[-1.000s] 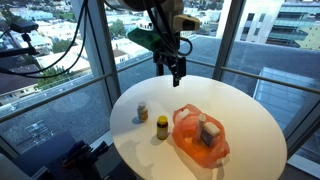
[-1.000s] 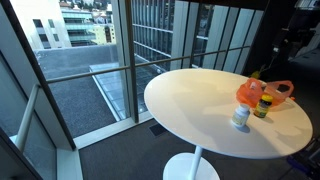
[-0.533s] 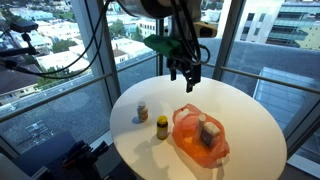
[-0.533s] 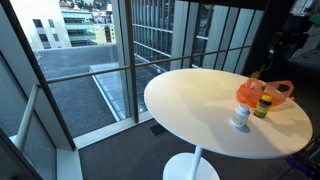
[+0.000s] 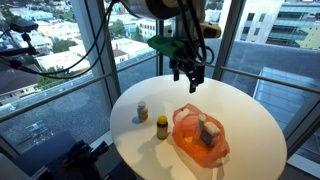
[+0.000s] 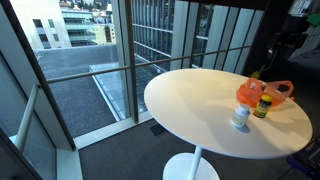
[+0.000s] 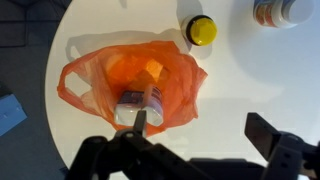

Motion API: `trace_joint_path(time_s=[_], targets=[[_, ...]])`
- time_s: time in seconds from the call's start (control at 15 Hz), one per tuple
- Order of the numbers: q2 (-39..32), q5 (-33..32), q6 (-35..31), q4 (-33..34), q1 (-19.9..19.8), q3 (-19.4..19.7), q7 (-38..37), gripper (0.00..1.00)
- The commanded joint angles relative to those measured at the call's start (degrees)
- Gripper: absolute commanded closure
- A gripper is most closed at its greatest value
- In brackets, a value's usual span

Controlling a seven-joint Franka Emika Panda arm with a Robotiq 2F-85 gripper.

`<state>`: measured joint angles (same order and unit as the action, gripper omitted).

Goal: Remove a bottle from the plastic

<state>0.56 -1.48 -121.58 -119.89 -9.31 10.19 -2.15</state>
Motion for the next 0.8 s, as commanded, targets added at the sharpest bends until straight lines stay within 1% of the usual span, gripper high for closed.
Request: trace_joint_path(time_s=[0.0,0.47,0.73], targets=[[-1.15,-0.04,-0.66,0.73,-0.36,0.03,-0.44,0.00],[-7.76,-0.31,-2.93,3.84,-1.67,1.34,0.48,0.00],[-12.11,-0.27,-2.81,7.18,-2.62,2.02,1.02,0.00]])
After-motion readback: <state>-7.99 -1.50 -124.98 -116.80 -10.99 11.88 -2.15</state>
